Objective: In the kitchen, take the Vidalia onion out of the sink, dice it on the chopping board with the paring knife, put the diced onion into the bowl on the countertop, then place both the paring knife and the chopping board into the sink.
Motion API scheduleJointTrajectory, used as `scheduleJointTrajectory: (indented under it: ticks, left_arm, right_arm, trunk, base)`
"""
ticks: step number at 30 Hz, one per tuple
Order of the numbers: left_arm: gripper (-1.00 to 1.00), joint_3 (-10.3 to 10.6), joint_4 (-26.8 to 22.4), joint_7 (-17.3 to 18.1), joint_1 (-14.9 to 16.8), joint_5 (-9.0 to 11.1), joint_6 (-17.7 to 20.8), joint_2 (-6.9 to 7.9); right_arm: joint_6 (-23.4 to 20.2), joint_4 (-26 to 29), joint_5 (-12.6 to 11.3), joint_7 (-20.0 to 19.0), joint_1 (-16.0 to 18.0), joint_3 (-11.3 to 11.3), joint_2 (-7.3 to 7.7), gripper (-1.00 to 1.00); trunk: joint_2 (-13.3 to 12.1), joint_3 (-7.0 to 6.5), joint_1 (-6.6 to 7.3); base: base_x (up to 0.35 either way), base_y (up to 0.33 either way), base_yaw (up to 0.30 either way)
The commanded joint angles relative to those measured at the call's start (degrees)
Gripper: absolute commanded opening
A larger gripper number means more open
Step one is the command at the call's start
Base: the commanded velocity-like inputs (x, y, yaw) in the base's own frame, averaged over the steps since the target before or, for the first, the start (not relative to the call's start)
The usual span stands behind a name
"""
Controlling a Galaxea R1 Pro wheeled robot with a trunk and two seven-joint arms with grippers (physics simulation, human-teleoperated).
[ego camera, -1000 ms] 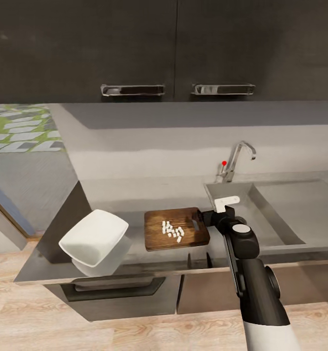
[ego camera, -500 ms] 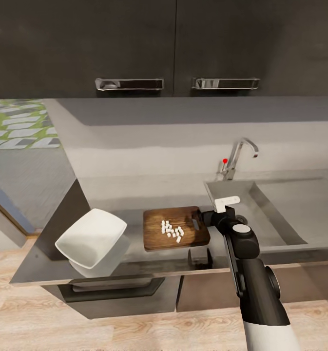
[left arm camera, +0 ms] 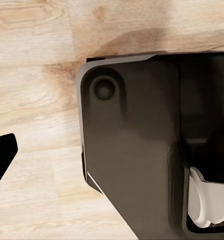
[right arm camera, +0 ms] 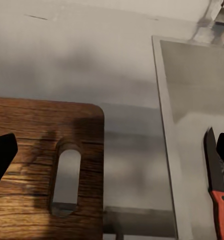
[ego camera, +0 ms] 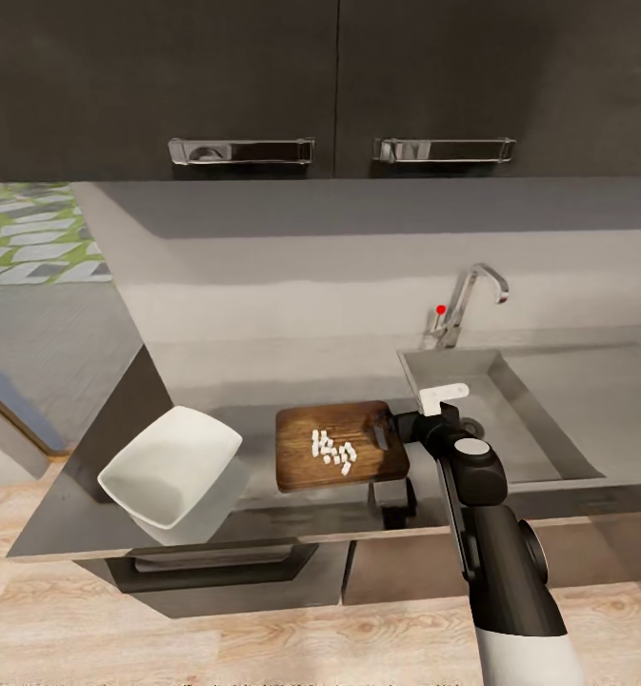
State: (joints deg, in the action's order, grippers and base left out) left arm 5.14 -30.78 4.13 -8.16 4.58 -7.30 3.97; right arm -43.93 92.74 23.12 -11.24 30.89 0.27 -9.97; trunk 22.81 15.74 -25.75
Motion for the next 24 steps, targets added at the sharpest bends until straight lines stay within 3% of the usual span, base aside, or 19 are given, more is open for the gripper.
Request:
scheduleJointTrajectory:
  ticks: [1, 24]
  left_arm:
    - [1.0, 0.31, -0.07, 0.0, -0.01, 0.46, -0.08, 0.07]
    - [1.0, 0.31, 0.05, 0.0, -0.01, 0.44, -0.07, 0.07]
  right_arm:
    - [-0.24, 0.07, 0.61, -0.45, 0.05, -0.01, -0.03, 1.0]
    - [-0.28, 0.07, 0.61, -0.45, 0.05, -0.01, -0.03, 1.0]
  trunk:
    - [0.11, 0.19, -0.03]
    - [0.11, 2.34, -0.03]
  base:
    - [0.002, -0.022, 0.0]
    - [0.025, -0.05, 0.0]
